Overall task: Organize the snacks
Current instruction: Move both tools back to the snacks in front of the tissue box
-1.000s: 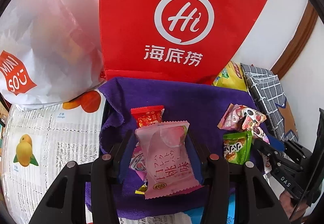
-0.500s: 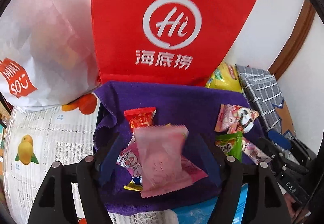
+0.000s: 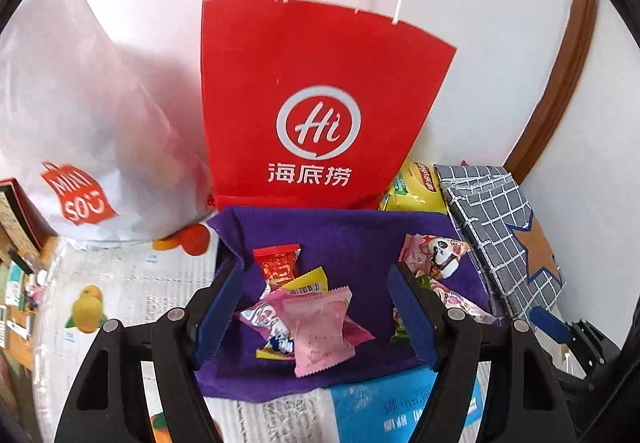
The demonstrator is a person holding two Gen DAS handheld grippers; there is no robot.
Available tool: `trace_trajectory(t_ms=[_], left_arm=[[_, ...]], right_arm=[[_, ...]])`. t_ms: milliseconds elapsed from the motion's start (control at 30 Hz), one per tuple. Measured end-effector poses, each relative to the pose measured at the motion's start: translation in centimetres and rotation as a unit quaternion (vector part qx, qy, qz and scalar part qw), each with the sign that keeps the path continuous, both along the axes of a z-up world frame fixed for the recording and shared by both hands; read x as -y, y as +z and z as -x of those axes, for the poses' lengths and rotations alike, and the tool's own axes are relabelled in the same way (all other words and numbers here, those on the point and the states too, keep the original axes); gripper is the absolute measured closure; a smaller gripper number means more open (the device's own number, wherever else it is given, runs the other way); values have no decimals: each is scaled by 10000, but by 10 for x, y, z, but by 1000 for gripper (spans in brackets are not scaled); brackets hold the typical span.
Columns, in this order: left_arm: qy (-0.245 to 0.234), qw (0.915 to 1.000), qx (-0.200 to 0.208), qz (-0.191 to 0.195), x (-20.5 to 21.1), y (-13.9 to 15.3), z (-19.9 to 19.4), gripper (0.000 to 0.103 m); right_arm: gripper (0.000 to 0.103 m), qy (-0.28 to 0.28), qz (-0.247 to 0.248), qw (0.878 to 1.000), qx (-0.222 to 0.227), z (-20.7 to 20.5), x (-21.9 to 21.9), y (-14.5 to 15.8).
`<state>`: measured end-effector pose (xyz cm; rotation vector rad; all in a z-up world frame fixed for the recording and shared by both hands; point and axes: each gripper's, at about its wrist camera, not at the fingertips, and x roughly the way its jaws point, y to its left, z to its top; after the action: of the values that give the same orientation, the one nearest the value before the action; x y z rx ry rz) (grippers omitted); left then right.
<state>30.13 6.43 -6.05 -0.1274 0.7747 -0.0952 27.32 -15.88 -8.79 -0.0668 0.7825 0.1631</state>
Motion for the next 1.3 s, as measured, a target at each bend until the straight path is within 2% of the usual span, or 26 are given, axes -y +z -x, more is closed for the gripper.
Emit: trace_trajectory(t_ms=[200, 333, 500, 633, 833, 1000, 1100, 1300], left_arm=[[-50, 9999, -70, 53, -1, 7, 30, 30], [24, 9999, -115, 51, -8, 3, 55, 30], [115, 9996, -251, 1, -17, -9, 81, 29], [198, 9992, -354, 29, -27, -24, 100, 29], [338, 9976, -606, 37, -45, -54, 124, 29], [450, 9955, -826, 111, -55, -76, 138, 29], [465, 9944, -933, 146, -58, -86, 145, 29], [381, 9936, -1035, 255, -56, -96, 153, 29]], right_arm=[[58, -146, -113, 9998, 97, 39, 11, 10], [58, -84, -258, 9994, -215, 53, 12, 5], [57, 30, -272, 9989, -390, 72, 6, -10], [51, 173, -338, 9969, -694, 85, -5, -34], [51, 246, -474, 9919, -1156, 94, -23, -71], [51, 246, -495, 9890, -1368, 93, -32, -88], [42, 178, -568, 9899, -1287, 93, -33, -92], [36, 155, -347, 9908, -1300, 91, -43, -100]])
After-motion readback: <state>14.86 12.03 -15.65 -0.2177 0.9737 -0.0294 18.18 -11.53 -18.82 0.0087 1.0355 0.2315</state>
